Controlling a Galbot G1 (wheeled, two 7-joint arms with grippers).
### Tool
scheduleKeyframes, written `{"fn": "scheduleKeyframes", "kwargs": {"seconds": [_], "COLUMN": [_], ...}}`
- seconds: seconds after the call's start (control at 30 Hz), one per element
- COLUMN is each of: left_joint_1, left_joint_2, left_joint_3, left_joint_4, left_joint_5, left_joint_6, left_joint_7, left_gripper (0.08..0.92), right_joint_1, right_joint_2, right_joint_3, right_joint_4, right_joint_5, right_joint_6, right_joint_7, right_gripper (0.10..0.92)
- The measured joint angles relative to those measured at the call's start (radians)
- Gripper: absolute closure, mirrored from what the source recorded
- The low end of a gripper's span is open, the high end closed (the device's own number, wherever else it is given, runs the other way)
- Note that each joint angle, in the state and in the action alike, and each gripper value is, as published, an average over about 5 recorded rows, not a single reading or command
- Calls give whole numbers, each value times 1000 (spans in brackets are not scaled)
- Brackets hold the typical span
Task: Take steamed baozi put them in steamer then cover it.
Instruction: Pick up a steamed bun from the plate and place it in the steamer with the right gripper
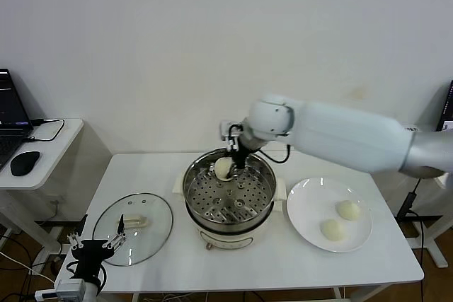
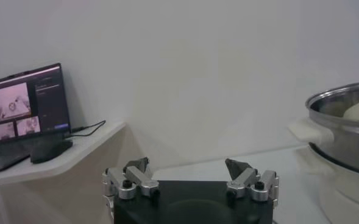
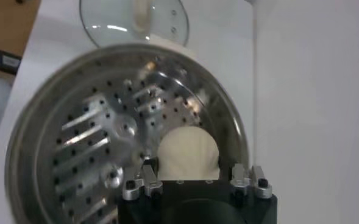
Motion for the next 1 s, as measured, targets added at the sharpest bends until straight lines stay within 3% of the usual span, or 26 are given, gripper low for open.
{"fn": "scheduleKeyframes", "kwargs": {"seconds": [0.67, 1.0], "left_joint_1": [-7, -10], "left_joint_2": [1, 6], "left_joint_3": [-3, -4], "left_joint_4": [11, 14], "left_joint_5": [-2, -2], "left_joint_6": [-3, -3], "left_joint_7": [0, 1], "left_gripper": [177, 177], "right_joint_1": [-110, -98], "right_joint_2": [161, 146], "right_joint_3": [-22, -5], "right_joint_4": [-108, -99], "right_joint_5": [28, 24], "right_joint_6": [-62, -64], "right_joint_7": [75, 52], "right_gripper": [414, 218]}}
